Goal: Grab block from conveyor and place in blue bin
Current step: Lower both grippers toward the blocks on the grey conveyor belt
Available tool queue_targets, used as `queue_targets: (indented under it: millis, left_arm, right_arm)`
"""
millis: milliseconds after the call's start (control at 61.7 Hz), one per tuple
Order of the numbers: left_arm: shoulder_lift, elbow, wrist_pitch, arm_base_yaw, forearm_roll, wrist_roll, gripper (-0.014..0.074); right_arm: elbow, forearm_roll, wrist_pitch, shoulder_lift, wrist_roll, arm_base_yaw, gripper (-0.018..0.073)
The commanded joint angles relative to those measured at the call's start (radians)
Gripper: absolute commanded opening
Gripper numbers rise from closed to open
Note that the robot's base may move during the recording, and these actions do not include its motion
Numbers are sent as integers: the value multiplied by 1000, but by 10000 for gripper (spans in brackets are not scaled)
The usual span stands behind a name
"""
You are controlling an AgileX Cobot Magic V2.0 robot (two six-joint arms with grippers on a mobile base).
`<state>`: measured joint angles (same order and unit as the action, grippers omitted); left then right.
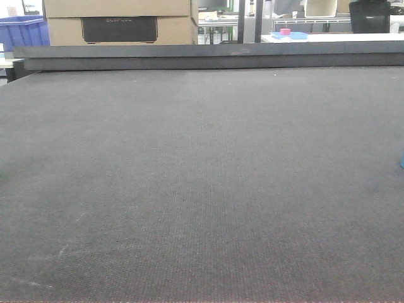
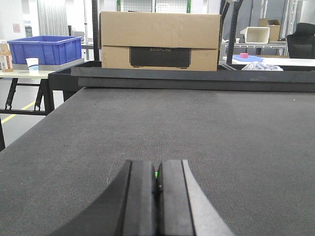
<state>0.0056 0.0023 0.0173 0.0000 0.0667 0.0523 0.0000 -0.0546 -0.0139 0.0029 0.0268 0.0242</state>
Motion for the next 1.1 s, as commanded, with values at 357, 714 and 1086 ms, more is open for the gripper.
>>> queue_targets:
  millis: [357,714,1086]
  left_arm:
    - [-6,-2,-36,3,-3,4,-111]
    - [-6,-2,-62,3,-3,4,-111]
    - [55,-375,277,3,9,4,-111]
  right_arm:
    - [0,6,22,-3,-3,4,-161]
    - [0,6,60,-3,-3,4,-161]
    - [-349,-7,-225,14,-3,4,-161]
